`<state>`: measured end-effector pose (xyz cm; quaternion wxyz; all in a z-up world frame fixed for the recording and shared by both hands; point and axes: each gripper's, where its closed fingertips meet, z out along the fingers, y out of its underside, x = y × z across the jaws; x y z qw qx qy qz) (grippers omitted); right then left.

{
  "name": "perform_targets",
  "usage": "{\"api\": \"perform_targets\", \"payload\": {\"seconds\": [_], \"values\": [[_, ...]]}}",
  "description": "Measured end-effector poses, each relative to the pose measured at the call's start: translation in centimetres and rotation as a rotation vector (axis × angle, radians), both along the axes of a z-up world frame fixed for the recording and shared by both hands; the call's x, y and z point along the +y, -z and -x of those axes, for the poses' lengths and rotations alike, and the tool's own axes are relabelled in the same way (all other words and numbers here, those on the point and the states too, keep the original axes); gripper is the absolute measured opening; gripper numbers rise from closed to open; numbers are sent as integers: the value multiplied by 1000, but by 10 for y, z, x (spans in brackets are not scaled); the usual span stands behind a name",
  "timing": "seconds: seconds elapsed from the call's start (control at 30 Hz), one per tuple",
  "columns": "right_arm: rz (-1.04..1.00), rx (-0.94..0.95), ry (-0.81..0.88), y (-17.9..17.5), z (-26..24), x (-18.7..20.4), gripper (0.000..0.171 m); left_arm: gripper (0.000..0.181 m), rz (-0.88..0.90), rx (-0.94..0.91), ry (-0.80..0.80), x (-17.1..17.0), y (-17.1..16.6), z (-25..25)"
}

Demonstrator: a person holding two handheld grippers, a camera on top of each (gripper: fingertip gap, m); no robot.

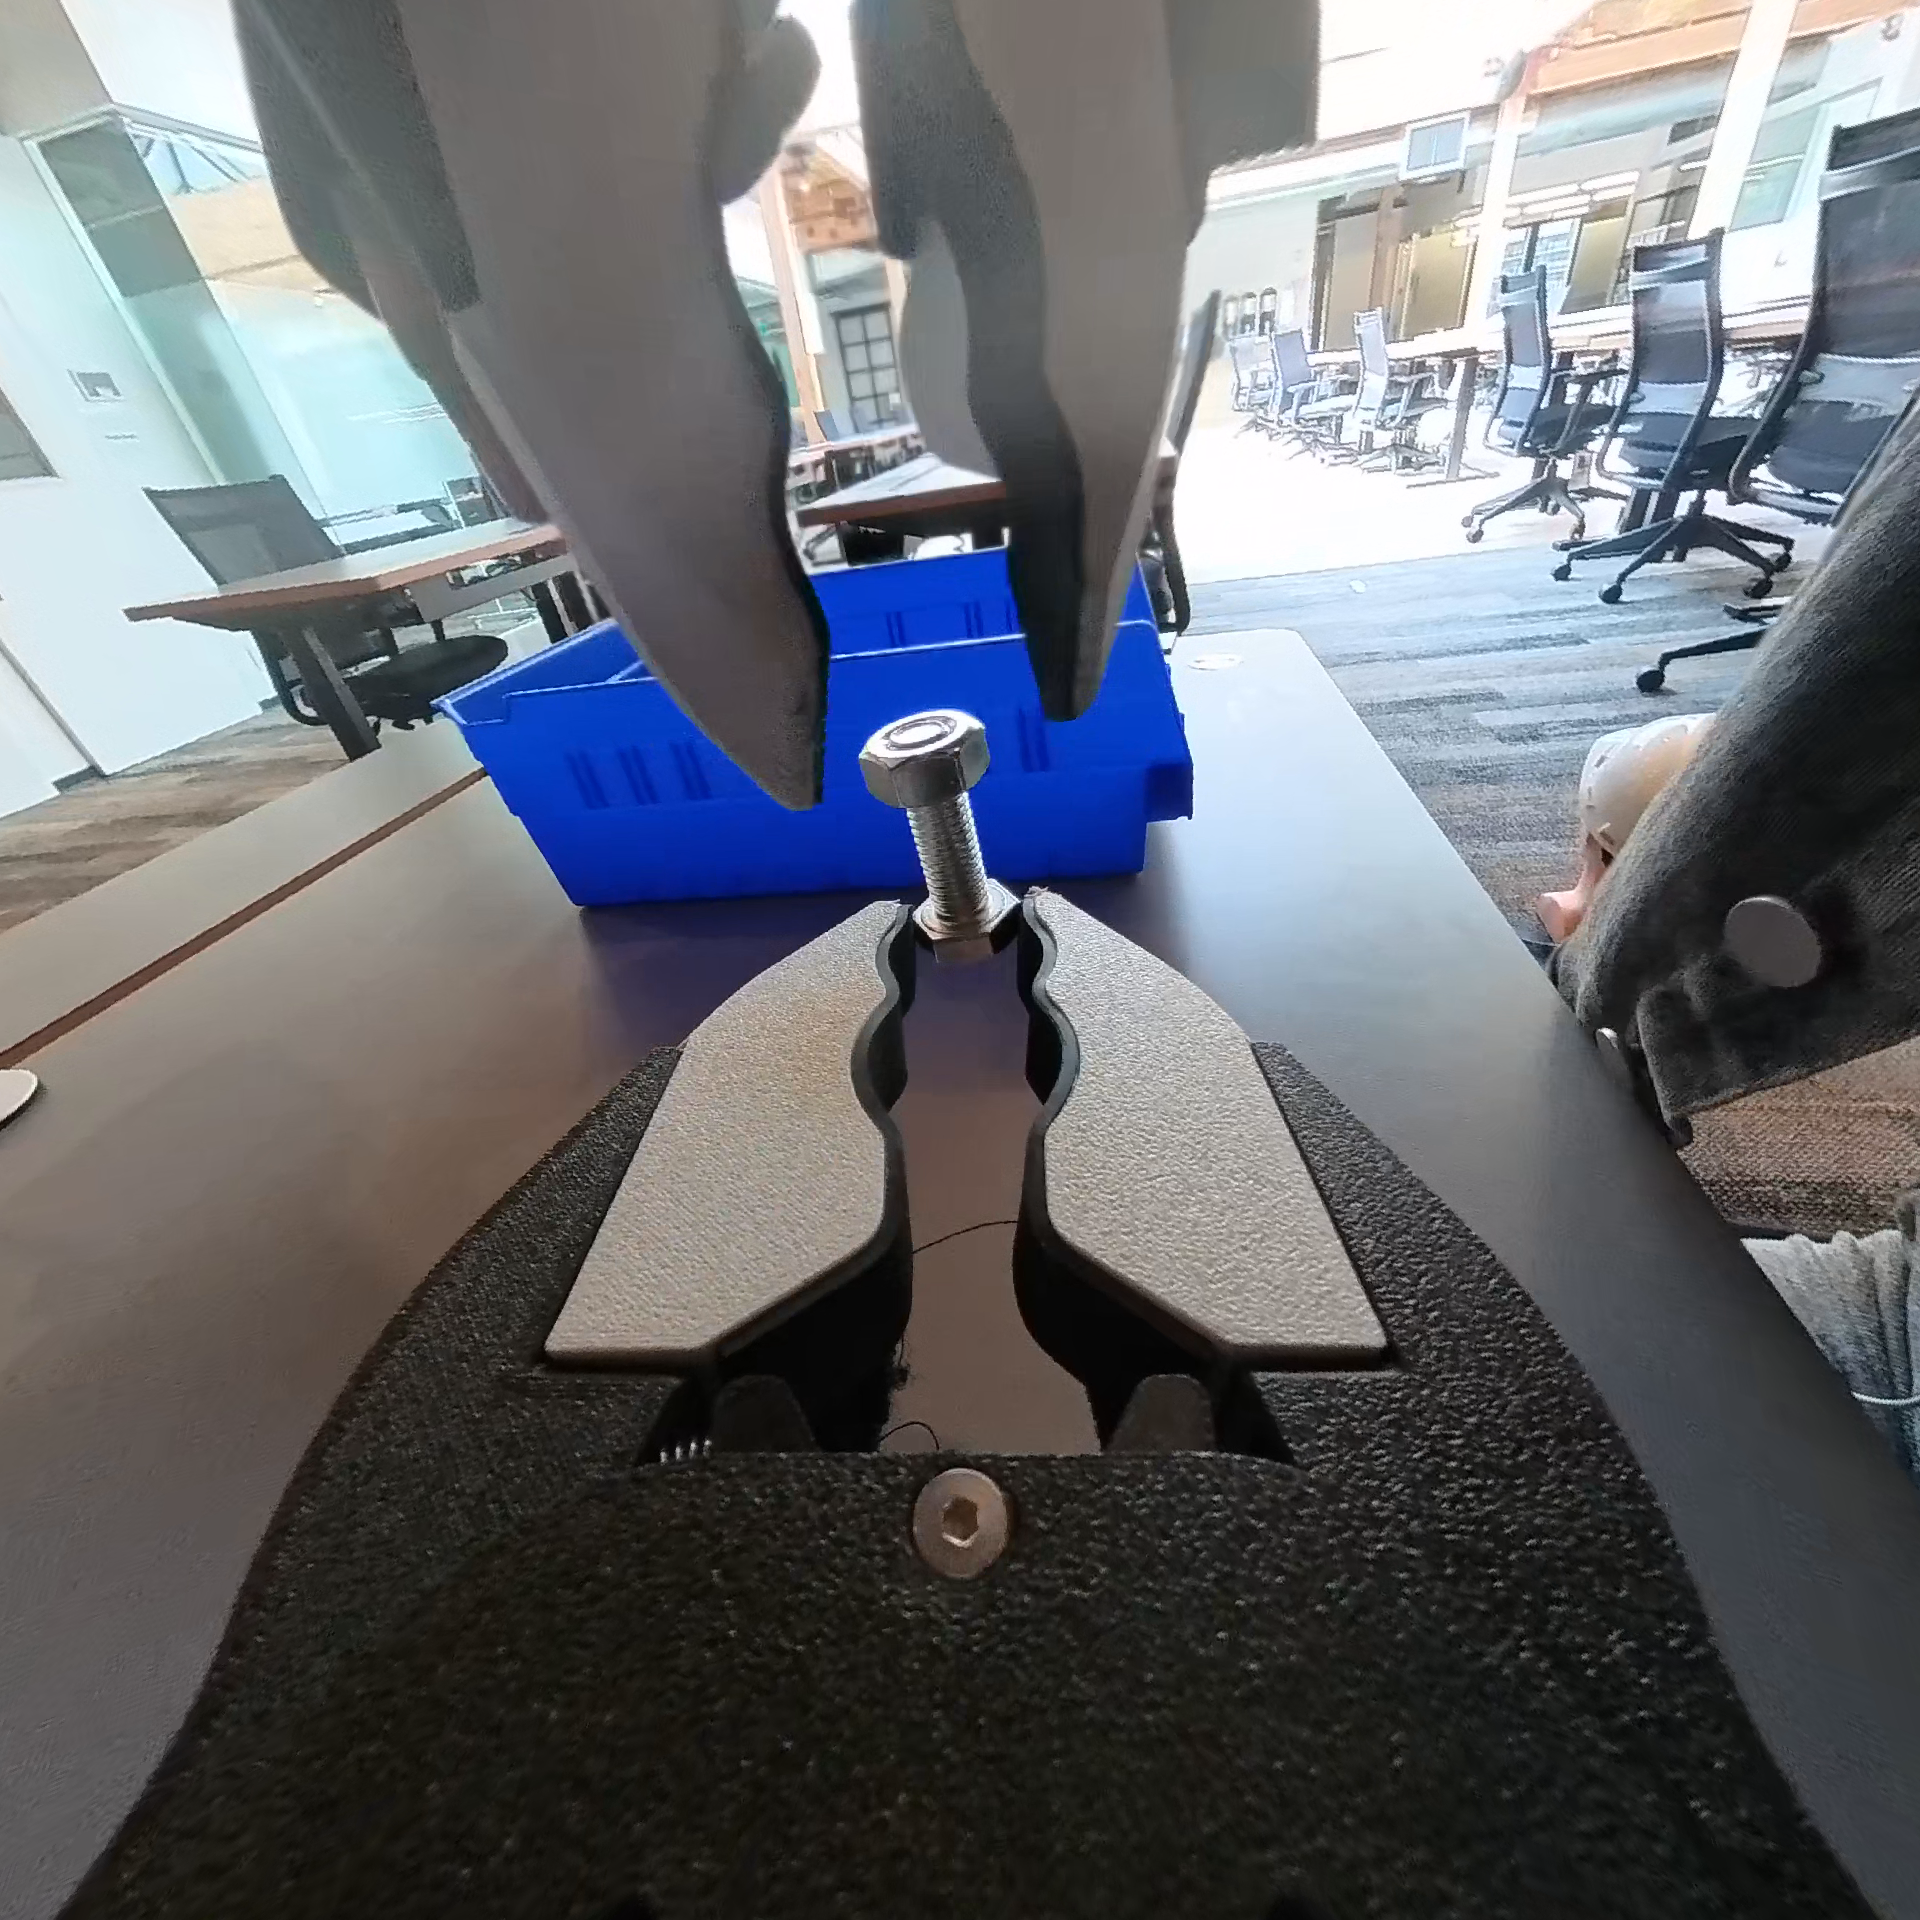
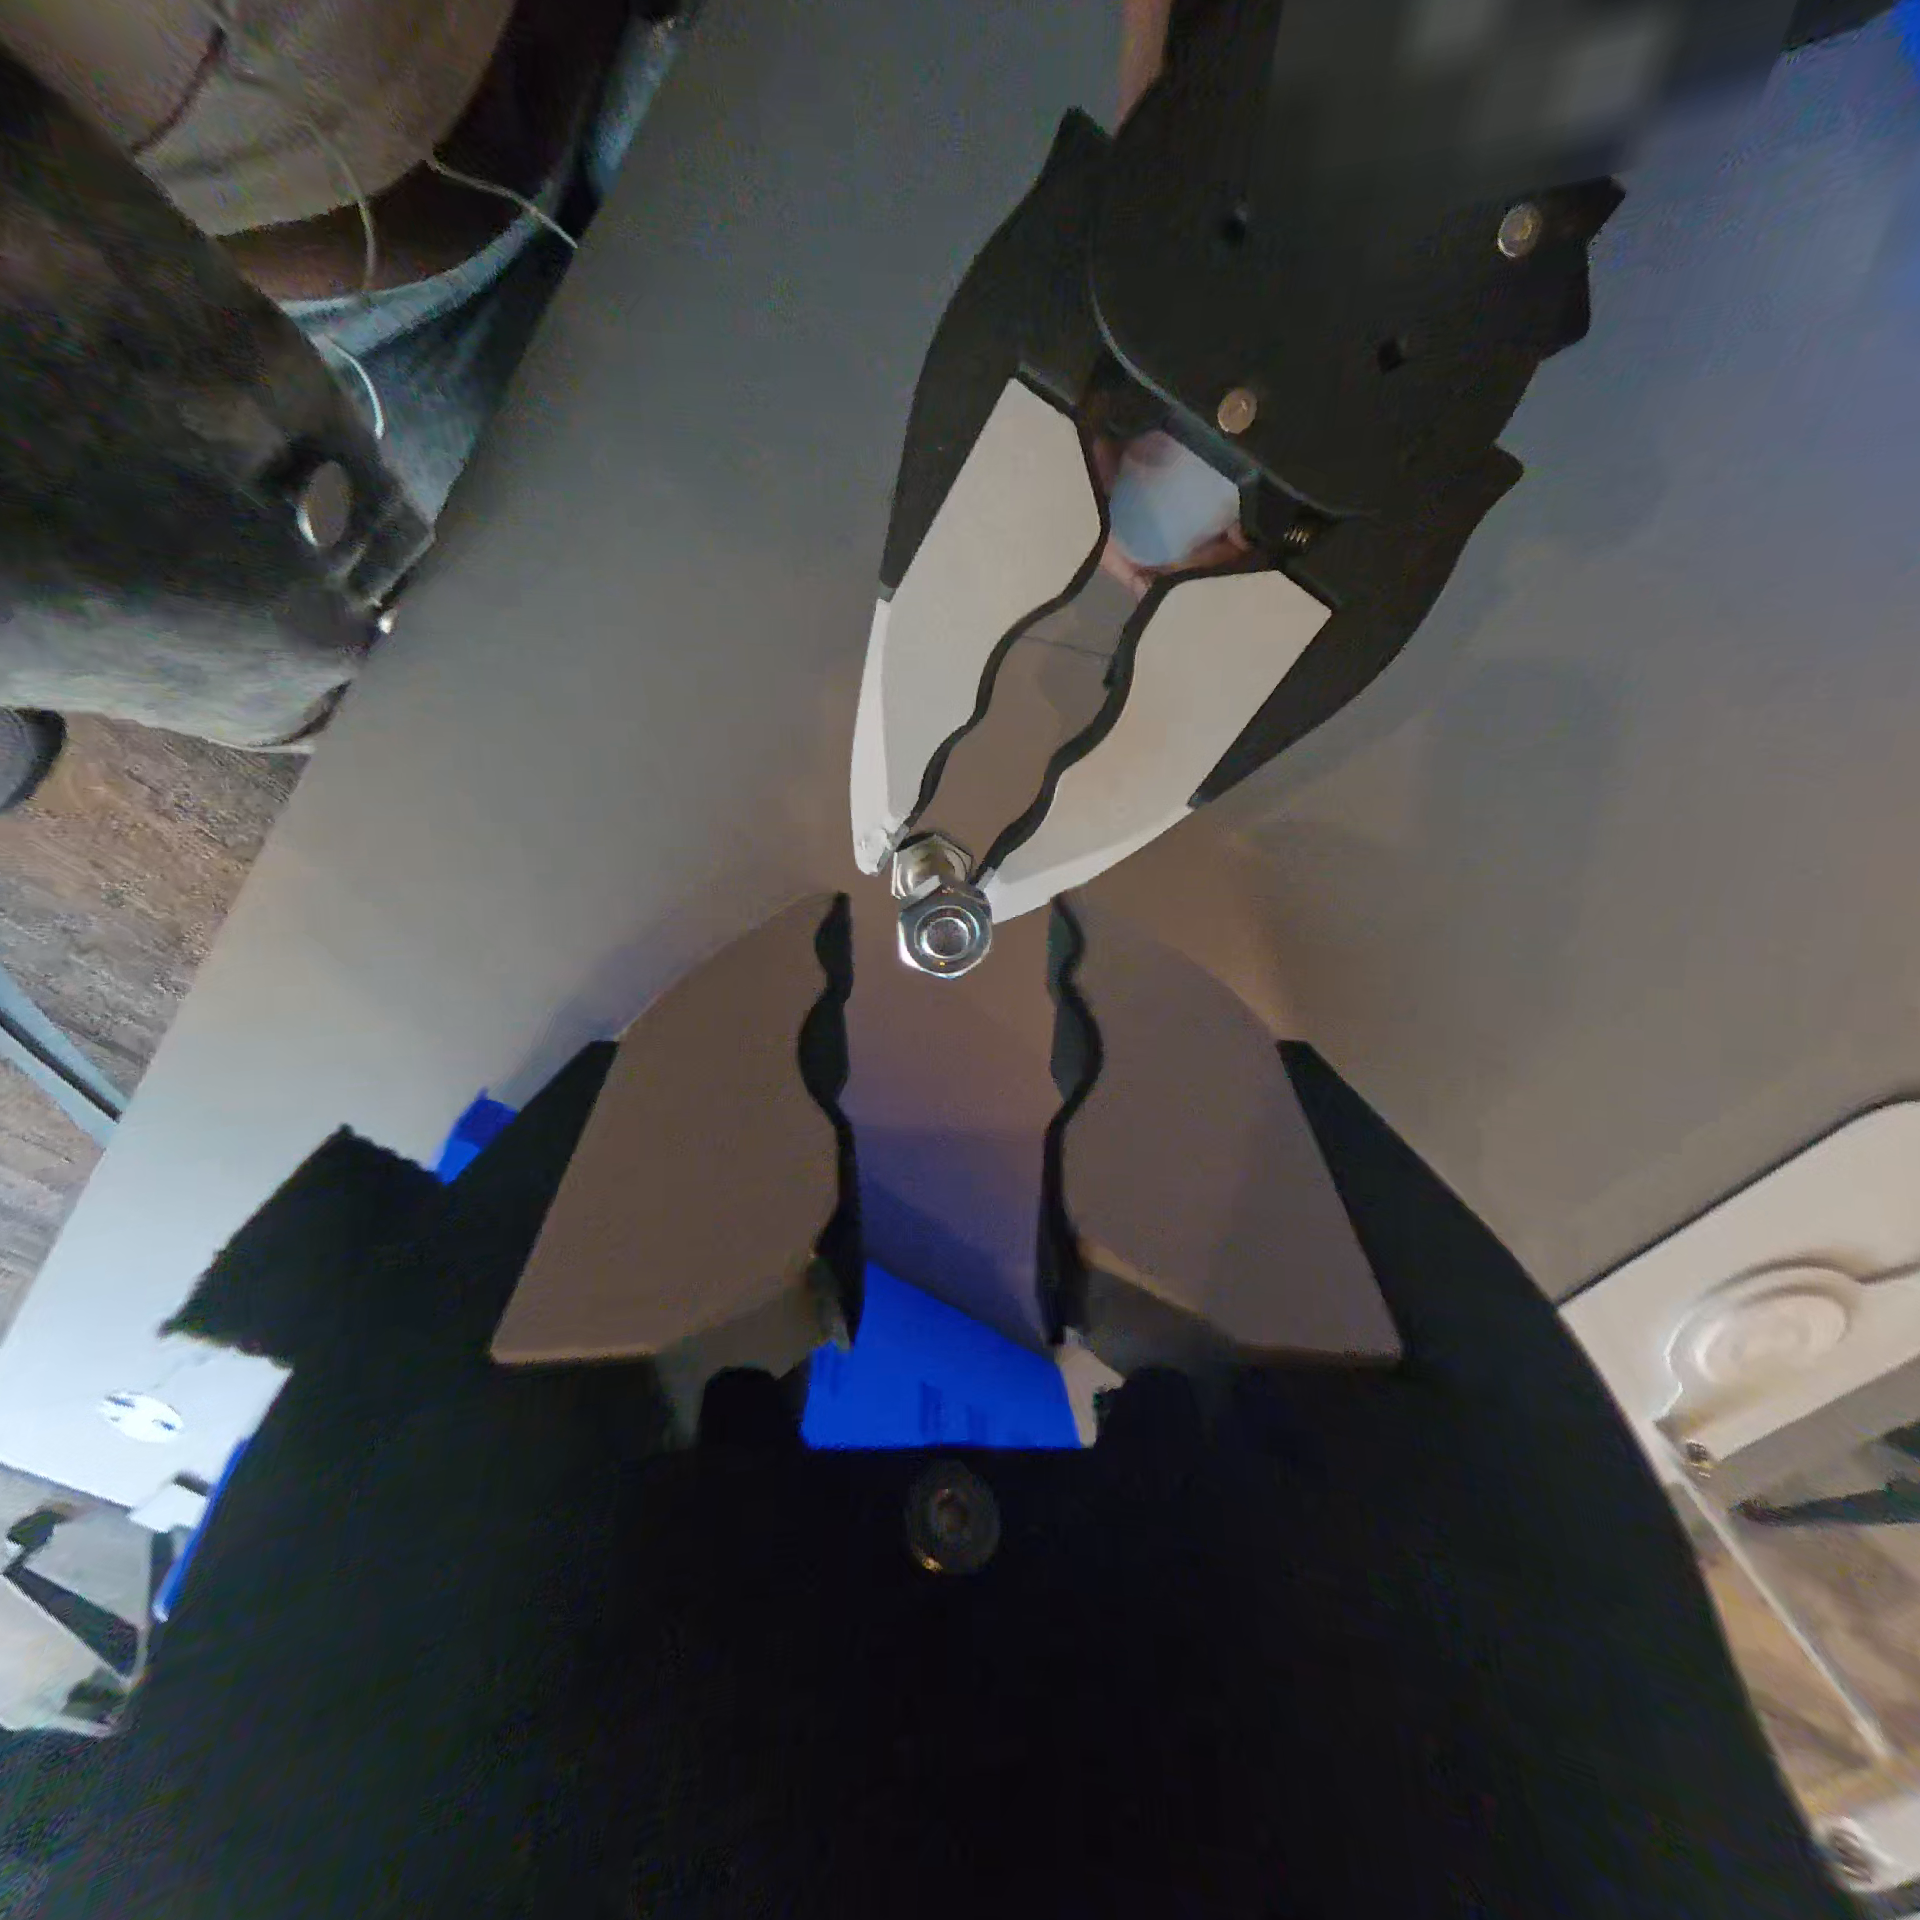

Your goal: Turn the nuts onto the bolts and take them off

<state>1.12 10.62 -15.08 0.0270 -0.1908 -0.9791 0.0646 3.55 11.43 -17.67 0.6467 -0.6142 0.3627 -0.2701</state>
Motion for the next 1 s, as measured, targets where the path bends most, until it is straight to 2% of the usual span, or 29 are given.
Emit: {"api": "perform_targets", "payload": {"seconds": [0.13, 0.23, 0.43, 0.57, 0.67, 0.7, 0.73, 0.77, 0.8, 1.0], "values": [[-19, 5, -51, 2, 0, 4, 18, 18, 2, -4, 3, 0, 0, 1], [-15, 14, -15, 2, -2, 4, 17, 18, 0, 0, 0, 1, 0, 1], [-21, 72, 385, 1, 0, 9, 17, 18, 2, -4, -34, 3, 0, 4], [-3, 67, 821, 3, -4, 10, 17, 18, -2, 16, -38, 4, 2, 2], [19, 87, 907, 4, -4, 9, 18, 18, -6, 28, -35, 3, 2, 1], [22, 92, 904, 4, -3, 9, 21, 18, -8, 17, -33, 3, 2, 1], [18, 97, 876, 4, -2, 9, 36, 18, -7, 8, -26, 2, 1, 2], [10, 100, 814, 3, -1, 9, 45, 18, -4, 8, -26, 3, 1, 3], [3, 100, 720, 2, 0, 9, 48, 18, -6, 13, -22, 3, 1, 2], [-90, 27, 100, -1, -8, 8, 43, 18, -2, 6, -11, 1, 1, 1]]}}
